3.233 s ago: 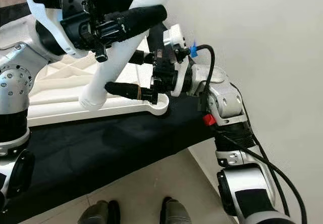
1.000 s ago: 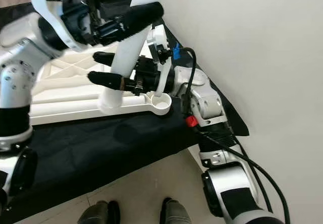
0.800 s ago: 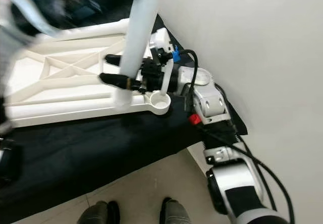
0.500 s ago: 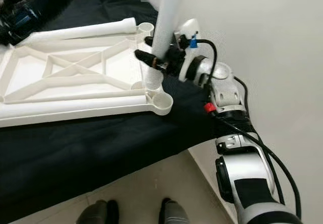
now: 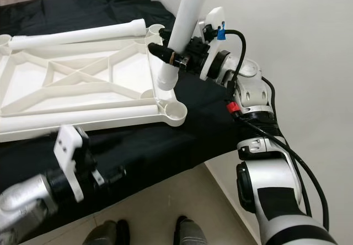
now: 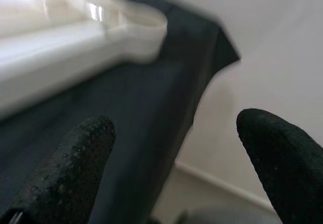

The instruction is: Building children table

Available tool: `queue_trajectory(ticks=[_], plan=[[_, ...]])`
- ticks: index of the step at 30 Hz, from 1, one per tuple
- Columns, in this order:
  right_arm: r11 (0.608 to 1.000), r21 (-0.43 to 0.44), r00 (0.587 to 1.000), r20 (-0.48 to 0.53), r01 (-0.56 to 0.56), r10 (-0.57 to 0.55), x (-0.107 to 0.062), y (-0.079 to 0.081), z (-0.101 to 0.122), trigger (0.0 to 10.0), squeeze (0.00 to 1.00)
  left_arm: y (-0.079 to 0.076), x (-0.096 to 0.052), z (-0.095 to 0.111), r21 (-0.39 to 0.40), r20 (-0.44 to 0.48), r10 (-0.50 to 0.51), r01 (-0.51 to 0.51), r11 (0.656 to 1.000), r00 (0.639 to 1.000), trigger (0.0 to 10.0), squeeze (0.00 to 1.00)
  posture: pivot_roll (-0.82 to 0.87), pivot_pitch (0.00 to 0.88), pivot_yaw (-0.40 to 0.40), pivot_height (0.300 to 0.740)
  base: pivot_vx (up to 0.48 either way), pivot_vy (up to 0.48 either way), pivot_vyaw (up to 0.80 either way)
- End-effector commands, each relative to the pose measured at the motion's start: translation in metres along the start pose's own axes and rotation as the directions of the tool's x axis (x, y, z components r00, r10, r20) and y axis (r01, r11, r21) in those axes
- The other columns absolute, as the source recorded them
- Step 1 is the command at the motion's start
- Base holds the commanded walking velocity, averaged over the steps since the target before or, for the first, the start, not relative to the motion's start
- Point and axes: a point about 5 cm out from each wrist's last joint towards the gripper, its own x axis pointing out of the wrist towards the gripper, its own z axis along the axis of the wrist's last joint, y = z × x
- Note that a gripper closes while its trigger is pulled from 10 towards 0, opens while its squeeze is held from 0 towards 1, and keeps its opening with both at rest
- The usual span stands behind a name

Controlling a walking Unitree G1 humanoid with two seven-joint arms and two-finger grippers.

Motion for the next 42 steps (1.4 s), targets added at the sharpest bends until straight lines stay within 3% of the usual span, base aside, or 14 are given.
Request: queue_trajectory(ticks=[1, 2, 4, 6, 9, 14, 17, 21, 26, 32, 37, 42], plan=[[0.999, 0.008, 0.999, 0.001, -0.051, 0.051, 0.002, 0.004, -0.001, 10.0, 0.0, -0.003, -0.004, 0.003, 0.064, 0.019, 0.043, -0.045, 0.997, 0.999, 10.0, 0.0, -0.01, 0.272, -0.022, 0.74, 0.0, 0.0, 0.0], [0.998, -0.004, 0.998, -0.019, -0.062, 0.062, 0.003, 0.004, -0.002, 10.0, 0.0, 0.003, -0.008, 0.002, 0.121, 0.015, 0.109, -0.11, 0.987, 0.994, 10.0, 0.0, -0.01, 0.282, -0.024, 0.74, 0.0, 0.0, 0.0], [0.998, -0.004, 0.998, -0.019, -0.062, 0.062, 0.003, 0.004, -0.002, 10.0, 0.0, 0.003, -0.008, 0.002, 0.121, 0.015, 0.109, -0.11, 0.987, 0.994, 10.0, 0.0, -0.01, 0.282, -0.024, 0.74, 0.0, 0.0, 0.0], [0.998, -0.02, 0.997, -0.056, -0.061, 0.06, 0.002, 0.002, -0.006, 10.0, 0.0, 0.01, -0.014, 0.0, 0.159, 0.027, 0.224, -0.225, 0.961, 0.974, 10.0, 0.0, -0.01, 0.286, -0.029, 0.74, 0.0, 0.0, 0.0], [0.998, -0.024, 0.996, -0.072, -0.05, 0.048, 0.0, -0.002, -0.007, 10.0, 0.0, 0.013, -0.018, -0.001, 0.162, 0.048, 0.303, -0.307, 0.938, 0.952, 10.0, 0.0, -0.01, 0.298, -0.037, 0.74, 0.0, 0.0, 0.0], [1.0, -0.005, 0.997, -0.072, -0.007, 0.007, -0.005, -0.007, -0.007, 10.0, 0.0, 0.017, -0.015, 0.003, 0.195, 0.101, 0.344, -0.358, 0.913, 0.933, 10.0, 0.0, -0.03, 0.317, -0.049, 0.74, 0.0, 0.0, 0.0], [0.999, 0.009, 0.998, -0.054, 0.033, -0.032, -0.008, -0.009, -0.006, 10.0, 0.0, 0.013, -0.014, 0.005, 0.255, 0.116, 0.358, -0.376, 0.891, 0.927, 10.0, 0.0, -0.03, 0.322, -0.046, 0.74, 0.0, 0.0, 0.0], [0.999, 0.022, 0.998, -0.04, 0.044, -0.043, -0.009, -0.009, -0.005, 10.0, 0.0, 0.012, -0.014, 0.005, 0.268, 0.122, 0.369, -0.388, 0.882, 0.922, 10.0, 0.0, -0.03, 0.332, -0.044, 0.74, 0.0, 0.0, 0.0], [0.999, 0.046, 1.0, -0.027, 0.0, 0.001, -0.003, 0.001, -0.006, 10.0, 0.0, 0.015, -0.011, -0.002, 0.307, 0.097, 0.426, -0.434, 0.847, 0.899, 10.0, 0.0, -0.03, 0.316, -0.053, 0.74, 0.0, -0.288, 0.0], [0.996, 0.056, 0.997, -0.017, -0.069, 0.07, -0.003, 0.009, -0.004, 10.0, 0.0, 0.014, -0.006, 0.0, 0.267, 0.134, 0.422, -0.443, 0.856, 0.896, 10.0, 0.0, -0.04, 0.293, -0.058, 0.74, 0.0, -0.317, 0.53], [0.99, 0.037, 0.99, -0.025, -0.136, 0.137, -0.016, 0.016, -0.001, 10.0, 0.0, 0.012, -0.001, -0.001, 0.272, 0.146, 0.405, -0.43, 0.861, 0.903, 10.0, 0.0, -0.05, 0.275, -0.059, 0.74, 0.0, 0.0, 0.8], [0.992, 0.033, 0.991, -0.052, -0.126, 0.127, -0.019, 0.015, 0.0, 10.0, 0.0, 0.013, 0.0, -0.003, 0.27, 0.143, 0.398, -0.423, 0.865, 0.906, 10.0, 0.0, -0.06, 0.264, -0.058, 0.74, 0.0, 0.0, 0.0]])
